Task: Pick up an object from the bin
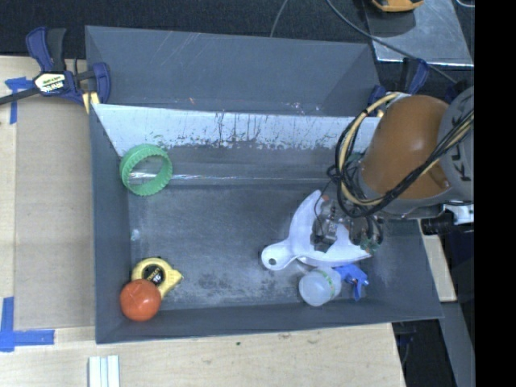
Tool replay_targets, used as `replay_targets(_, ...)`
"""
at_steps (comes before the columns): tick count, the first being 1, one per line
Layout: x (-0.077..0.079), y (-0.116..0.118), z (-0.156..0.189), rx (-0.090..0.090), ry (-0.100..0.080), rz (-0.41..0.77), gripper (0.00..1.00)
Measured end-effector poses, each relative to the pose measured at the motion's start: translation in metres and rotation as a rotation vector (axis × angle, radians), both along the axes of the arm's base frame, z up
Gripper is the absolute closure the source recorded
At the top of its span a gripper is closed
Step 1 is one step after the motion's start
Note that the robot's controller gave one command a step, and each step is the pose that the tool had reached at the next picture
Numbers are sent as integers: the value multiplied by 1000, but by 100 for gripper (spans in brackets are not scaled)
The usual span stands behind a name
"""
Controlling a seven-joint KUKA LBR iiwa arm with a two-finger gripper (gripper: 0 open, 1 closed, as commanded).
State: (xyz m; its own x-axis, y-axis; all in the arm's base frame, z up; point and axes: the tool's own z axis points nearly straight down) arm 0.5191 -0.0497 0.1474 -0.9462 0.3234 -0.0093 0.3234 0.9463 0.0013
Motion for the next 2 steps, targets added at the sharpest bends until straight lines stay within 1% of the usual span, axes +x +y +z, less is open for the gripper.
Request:
replay_targets(1,-24,-14,72,-2,-10,-7,100)
replay_targets(2,11,18,10,2,-9,-195,100)
